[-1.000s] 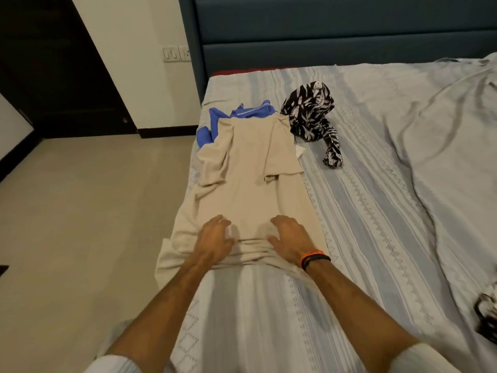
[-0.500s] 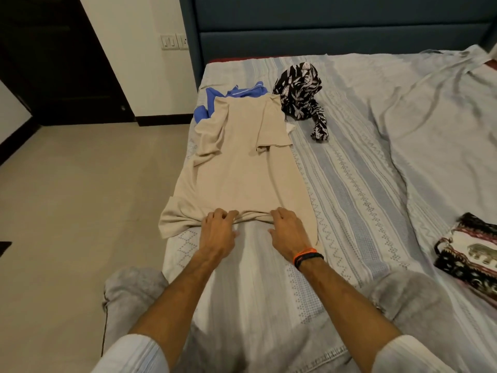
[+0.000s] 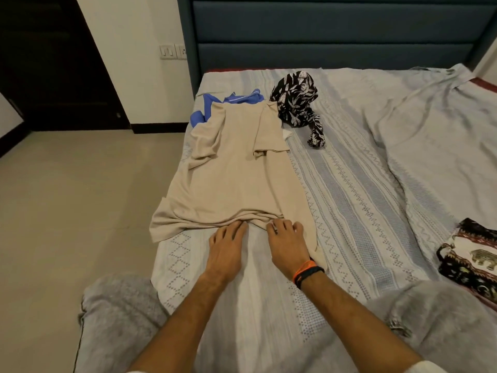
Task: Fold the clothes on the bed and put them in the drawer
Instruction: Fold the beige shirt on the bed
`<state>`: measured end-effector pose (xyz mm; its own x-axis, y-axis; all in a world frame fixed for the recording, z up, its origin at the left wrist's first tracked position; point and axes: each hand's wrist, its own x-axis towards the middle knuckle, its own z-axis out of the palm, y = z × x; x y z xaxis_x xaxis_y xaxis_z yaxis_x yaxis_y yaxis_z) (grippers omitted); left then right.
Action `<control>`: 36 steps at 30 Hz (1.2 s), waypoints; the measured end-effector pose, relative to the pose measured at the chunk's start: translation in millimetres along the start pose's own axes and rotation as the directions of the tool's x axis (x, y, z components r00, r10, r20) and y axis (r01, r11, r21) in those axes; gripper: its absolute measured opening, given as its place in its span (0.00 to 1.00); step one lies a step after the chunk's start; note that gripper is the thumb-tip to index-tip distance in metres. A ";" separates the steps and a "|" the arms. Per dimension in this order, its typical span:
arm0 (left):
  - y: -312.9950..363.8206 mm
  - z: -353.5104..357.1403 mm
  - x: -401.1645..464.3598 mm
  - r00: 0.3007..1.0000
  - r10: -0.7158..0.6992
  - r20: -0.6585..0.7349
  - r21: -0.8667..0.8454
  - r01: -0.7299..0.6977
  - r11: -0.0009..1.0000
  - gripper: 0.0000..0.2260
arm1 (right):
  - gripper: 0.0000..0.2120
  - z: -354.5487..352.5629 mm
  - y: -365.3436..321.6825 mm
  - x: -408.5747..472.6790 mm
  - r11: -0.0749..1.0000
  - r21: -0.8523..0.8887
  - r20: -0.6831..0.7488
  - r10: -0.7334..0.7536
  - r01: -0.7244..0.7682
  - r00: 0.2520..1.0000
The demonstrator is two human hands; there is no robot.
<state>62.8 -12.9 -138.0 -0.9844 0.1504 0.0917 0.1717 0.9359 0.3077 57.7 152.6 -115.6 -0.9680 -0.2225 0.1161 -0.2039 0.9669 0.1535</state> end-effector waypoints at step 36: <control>-4.3 -14.4 -22.4 0.942 0.272 -0.197 0.437 -0.164 0.885 0.17 | 0.13 -31.4 3.8 -26.3 0.981 0.145 -0.012 -0.131 0.131 0.991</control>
<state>84.7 -24.9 -127.8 -0.8727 0.3336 0.3564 0.2964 0.9422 -0.1563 86.9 158.2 -87.2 -0.9313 -0.3483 0.1064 -0.3478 0.9373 0.0236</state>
